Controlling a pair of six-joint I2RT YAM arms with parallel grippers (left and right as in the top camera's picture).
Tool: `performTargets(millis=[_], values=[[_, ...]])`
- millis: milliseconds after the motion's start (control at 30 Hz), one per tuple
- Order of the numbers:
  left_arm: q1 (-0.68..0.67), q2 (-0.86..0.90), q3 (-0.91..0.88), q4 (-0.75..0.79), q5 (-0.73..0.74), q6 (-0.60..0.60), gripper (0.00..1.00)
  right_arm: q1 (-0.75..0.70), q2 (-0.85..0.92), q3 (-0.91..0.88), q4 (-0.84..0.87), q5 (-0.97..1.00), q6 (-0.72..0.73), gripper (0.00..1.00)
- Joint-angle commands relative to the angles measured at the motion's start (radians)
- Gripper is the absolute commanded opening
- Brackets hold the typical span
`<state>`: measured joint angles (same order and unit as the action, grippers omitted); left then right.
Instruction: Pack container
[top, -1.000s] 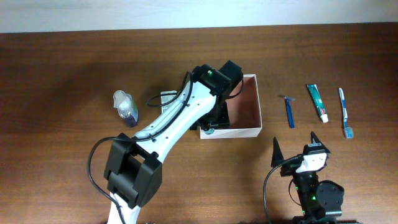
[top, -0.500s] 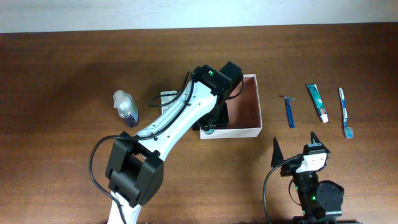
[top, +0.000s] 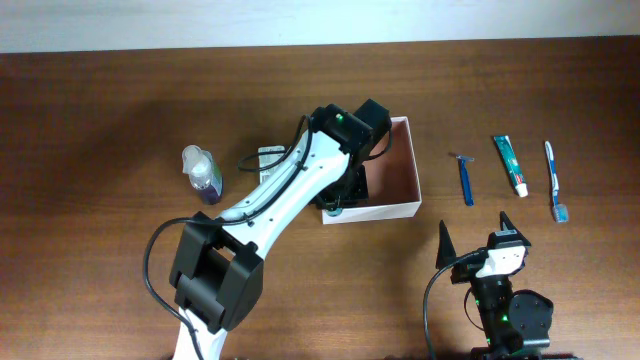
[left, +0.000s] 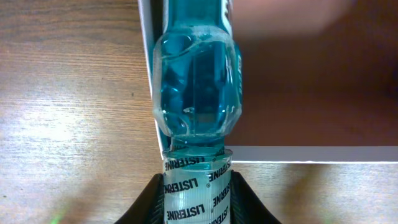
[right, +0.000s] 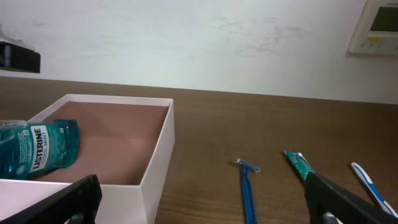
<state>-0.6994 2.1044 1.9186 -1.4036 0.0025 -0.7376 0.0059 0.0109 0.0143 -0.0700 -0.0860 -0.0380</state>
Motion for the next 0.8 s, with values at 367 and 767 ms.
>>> performTargets(millis=[367, 767], values=[[0.042, 0.013, 0.036, 0.024, -0.007, 0.055, 0.16, -0.007, -0.007, -0.009, 0.000, 0.009, -0.006, 0.98], [0.061, 0.012, 0.141, 0.021, -0.040, 0.111, 0.11, -0.007, -0.007, -0.009, 0.000, 0.009, -0.006, 0.99]])
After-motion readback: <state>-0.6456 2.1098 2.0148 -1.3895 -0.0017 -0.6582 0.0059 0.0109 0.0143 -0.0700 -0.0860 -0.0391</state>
